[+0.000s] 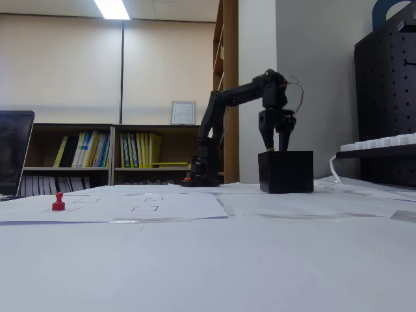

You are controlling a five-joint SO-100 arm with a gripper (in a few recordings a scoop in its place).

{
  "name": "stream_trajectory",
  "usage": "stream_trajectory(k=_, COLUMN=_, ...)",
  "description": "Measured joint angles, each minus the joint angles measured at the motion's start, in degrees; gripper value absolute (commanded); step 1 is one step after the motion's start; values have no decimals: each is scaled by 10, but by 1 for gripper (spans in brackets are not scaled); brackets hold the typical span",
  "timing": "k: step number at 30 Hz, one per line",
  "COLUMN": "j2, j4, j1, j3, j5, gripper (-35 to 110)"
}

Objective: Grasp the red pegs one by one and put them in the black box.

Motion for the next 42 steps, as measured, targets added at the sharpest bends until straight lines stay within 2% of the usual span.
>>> stream_trajectory(k=9, j2=-30, j4=17, j1=15, j3=33, j5=12, gripper=18)
stream_trajectory(k=13, j2=-140, j4=7, j1=68, j3=47, j5=49, gripper=18)
stream_trajectory(k=16, j2=-266, j4=-62, j1=149, j3=-29, j5=110, gripper=19)
stream_trajectory(k=19, j2=-391, j4=-161, j1=272, j3=-188, j5=202, gripper=18)
stream_trajectory(k=23, j2=-466, j4=-324, j1=458, j3=-446, j5=346, gripper=17)
stream_trajectory(k=28, j2=-406, j4=-645, j1=622, j3=-668, j5=417, gripper=17)
stream_trajectory(k=31, j2=-297, j4=-837, j1=679, j3=-678, j5=413, gripper=17)
stream_trajectory(k=36, j2=-111, j4=-1065, j1=699, j3=-647, j5=368, gripper=18)
stream_trajectory(k=39, j2=-8, j4=-1180, j1=708, j3=-609, j5=350, gripper=18)
stream_trajectory(k=42, j2=76, j4=-1234, j1=712, j3=-557, j5=340, gripper=17)
